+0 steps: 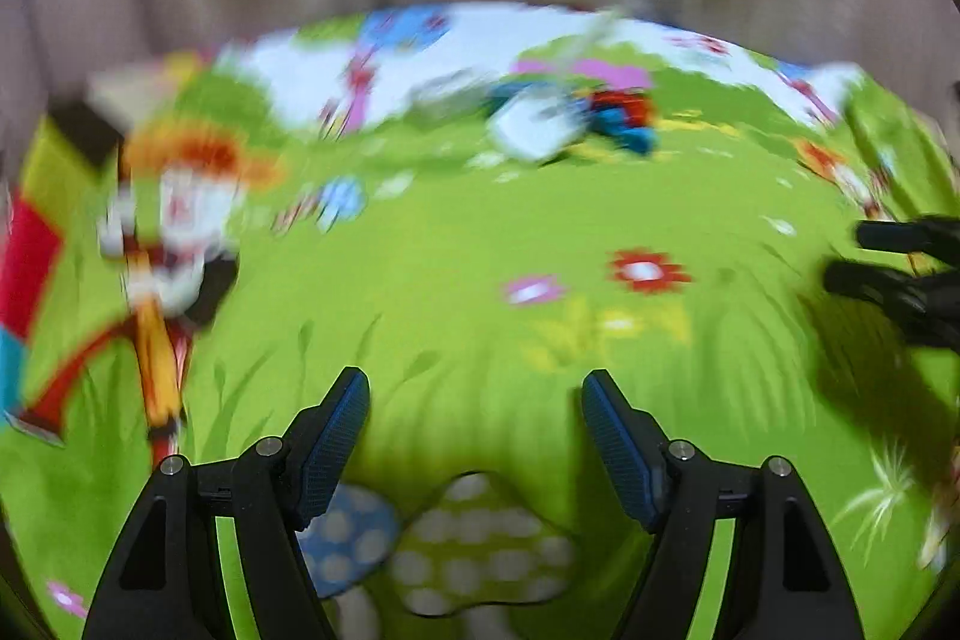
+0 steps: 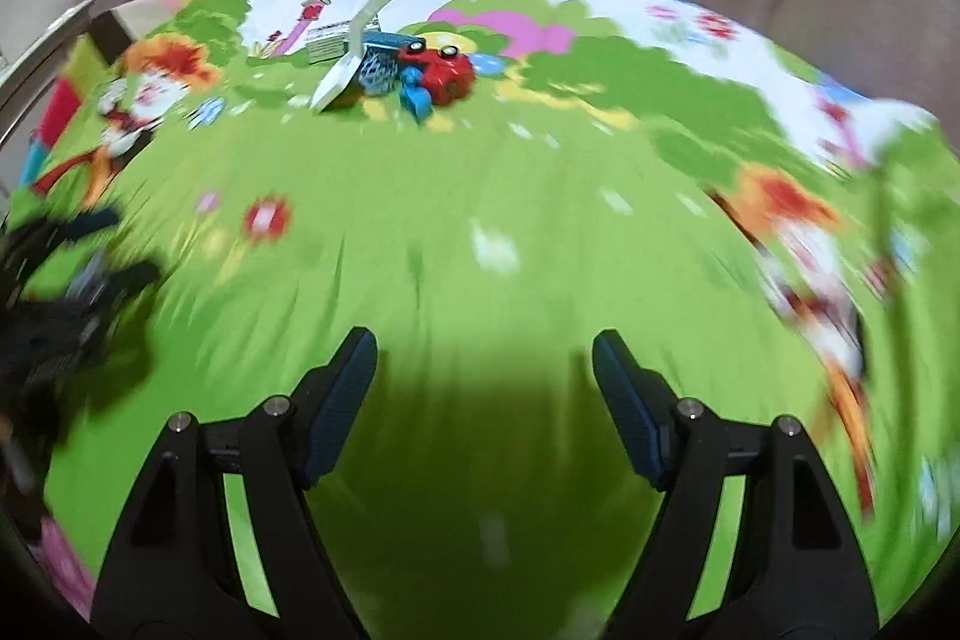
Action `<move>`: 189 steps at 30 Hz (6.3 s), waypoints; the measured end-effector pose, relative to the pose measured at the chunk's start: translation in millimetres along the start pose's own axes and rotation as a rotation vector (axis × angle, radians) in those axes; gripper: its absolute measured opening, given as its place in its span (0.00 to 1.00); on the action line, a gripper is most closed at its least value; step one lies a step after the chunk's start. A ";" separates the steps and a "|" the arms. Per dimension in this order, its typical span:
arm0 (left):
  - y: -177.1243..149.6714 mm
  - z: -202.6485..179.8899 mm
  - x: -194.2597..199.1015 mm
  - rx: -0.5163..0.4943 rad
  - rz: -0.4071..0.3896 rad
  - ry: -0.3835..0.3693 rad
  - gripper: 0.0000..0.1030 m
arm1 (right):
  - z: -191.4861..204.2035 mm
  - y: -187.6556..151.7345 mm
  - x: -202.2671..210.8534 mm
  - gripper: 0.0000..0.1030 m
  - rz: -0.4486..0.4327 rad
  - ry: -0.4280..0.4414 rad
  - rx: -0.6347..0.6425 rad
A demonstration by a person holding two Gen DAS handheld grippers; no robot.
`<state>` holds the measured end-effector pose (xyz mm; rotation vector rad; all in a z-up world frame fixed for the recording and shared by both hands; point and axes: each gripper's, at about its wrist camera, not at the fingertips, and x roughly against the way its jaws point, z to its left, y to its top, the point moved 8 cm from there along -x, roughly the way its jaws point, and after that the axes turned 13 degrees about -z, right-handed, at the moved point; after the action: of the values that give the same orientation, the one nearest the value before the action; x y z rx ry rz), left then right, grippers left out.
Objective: Organize rigid objects
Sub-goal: 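Grasp the red toy car with the right gripper while the left grasps the white toy shovel, then lift the toy car and shovel and carry them over the white bin, then open both grippers to drop the car and shovel into the bin, then grasp the blue box with the right gripper while the left grasps the white Penciclovir box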
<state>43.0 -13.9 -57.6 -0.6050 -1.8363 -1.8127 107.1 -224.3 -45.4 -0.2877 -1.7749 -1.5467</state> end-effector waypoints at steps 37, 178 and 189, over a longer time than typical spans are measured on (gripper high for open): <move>122.9 -55.5 -164.7 -0.003 0.033 0.006 0.66 | 27.2 -34.6 18.3 0.56 -0.067 0.061 0.012; 9.0 20.5 10.4 -0.101 -0.025 0.033 0.76 | -4.6 -78.4 128.4 0.76 -0.038 -0.024 0.039; 0.2 44.5 -4.7 0.043 0.022 0.011 0.90 | 52.4 62.5 -84.7 0.76 0.009 0.156 0.275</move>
<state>45.2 30.7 -60.4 -0.5959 -1.8490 -1.7540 183.7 -135.5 -53.3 -0.0385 -1.8305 -1.2627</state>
